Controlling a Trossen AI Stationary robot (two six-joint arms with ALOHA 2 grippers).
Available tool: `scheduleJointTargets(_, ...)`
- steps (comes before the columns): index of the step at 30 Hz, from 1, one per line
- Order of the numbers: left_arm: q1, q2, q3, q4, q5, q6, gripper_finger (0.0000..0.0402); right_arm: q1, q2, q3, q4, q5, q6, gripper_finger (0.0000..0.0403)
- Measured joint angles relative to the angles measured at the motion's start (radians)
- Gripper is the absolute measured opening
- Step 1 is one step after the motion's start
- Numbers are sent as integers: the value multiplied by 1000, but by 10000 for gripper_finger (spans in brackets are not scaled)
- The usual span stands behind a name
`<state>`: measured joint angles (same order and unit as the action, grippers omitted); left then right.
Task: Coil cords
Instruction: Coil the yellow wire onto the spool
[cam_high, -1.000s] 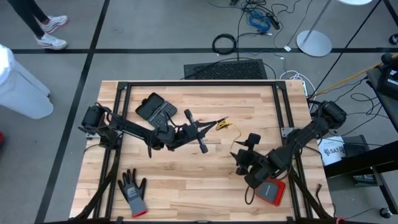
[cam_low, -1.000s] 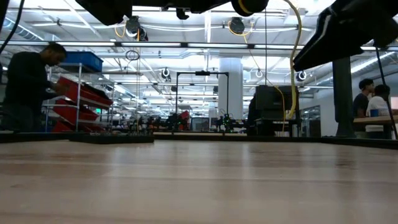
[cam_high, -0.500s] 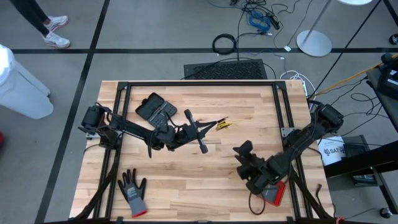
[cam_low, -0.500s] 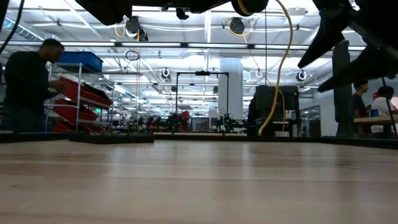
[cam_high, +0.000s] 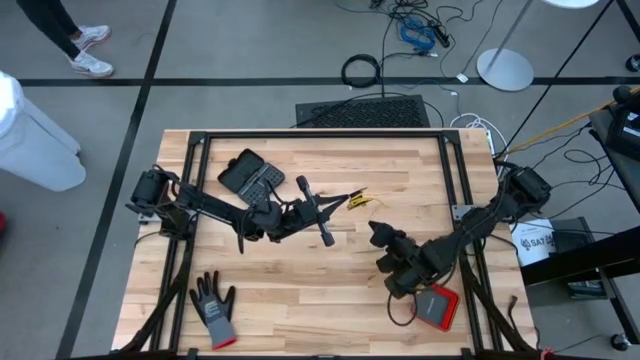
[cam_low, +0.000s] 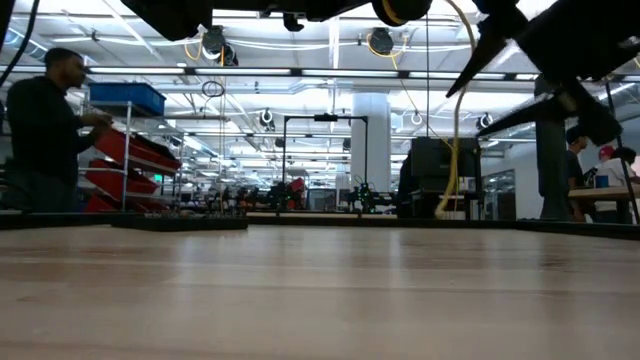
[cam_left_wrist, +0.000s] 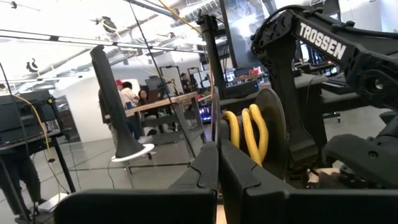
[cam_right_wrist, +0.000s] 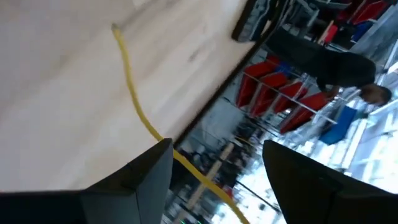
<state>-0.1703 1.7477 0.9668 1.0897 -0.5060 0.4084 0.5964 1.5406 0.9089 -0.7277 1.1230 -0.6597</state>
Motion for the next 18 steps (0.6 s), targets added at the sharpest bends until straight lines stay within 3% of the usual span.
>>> scheduleJointTargets(9,0,0,0,0,0,0,2,-113,0,0,-79,4,-1,235)
scheduleJointTargets(18,0,0,0,0,0,0,2,-180,0,0,-104,4,-128,235)
